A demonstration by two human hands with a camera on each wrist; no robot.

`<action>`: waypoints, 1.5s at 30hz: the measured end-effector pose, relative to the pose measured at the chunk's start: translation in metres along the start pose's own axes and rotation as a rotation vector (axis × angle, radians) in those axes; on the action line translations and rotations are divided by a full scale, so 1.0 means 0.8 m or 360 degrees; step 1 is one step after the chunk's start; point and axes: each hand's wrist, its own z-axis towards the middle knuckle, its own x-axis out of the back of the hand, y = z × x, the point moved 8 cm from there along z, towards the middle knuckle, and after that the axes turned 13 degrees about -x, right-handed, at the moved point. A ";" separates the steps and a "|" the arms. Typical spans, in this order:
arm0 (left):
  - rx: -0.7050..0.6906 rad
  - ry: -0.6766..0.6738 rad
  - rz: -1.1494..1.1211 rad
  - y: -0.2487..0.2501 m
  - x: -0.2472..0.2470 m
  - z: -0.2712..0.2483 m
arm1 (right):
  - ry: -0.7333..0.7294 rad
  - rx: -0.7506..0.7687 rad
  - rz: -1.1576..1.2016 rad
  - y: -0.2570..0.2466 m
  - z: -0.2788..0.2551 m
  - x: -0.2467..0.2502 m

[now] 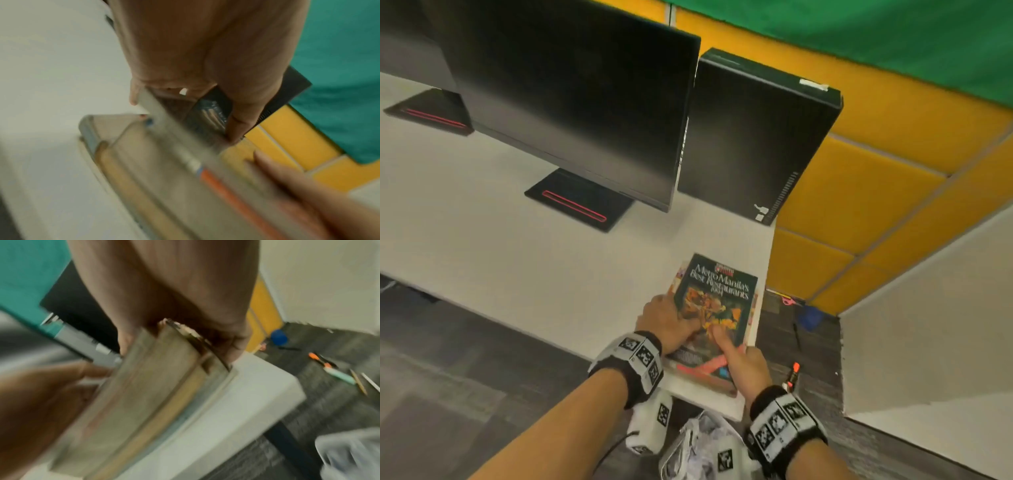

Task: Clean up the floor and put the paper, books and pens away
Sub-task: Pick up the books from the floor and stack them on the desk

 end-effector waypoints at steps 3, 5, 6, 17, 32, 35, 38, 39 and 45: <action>0.0011 -0.0008 0.0030 -0.017 -0.014 0.027 | 0.0291 -0.0003 -0.0551 -0.019 0.015 0.002; 0.0015 -0.0001 0.0036 -0.005 -0.010 0.018 | 0.0276 0.0028 -0.0520 -0.027 0.023 0.000; 0.0036 -0.0006 0.0044 -0.001 -0.008 0.014 | 0.0244 0.0065 -0.0467 -0.029 0.024 0.000; 0.0218 0.0037 0.0114 -0.016 0.040 0.052 | 0.0014 0.0359 -0.0275 -0.080 0.030 -0.033; -0.0491 0.0627 0.0374 0.147 0.018 0.002 | -0.0108 -0.0039 0.0272 0.019 0.022 0.045; -0.0867 0.0379 0.0266 0.198 -0.047 -0.022 | -0.0075 -0.0127 0.0223 0.076 0.024 0.093; -0.1036 0.0021 0.0104 0.224 -0.128 -0.041 | -0.0016 -0.0230 0.0158 0.134 0.027 0.150; -0.1034 -0.0092 0.0095 0.229 -0.156 -0.046 | -0.0008 -0.0270 0.0145 0.155 0.029 0.168; -0.0827 -0.0722 0.0248 0.235 -0.340 -0.072 | 0.0147 -0.0308 0.0024 0.256 0.031 0.290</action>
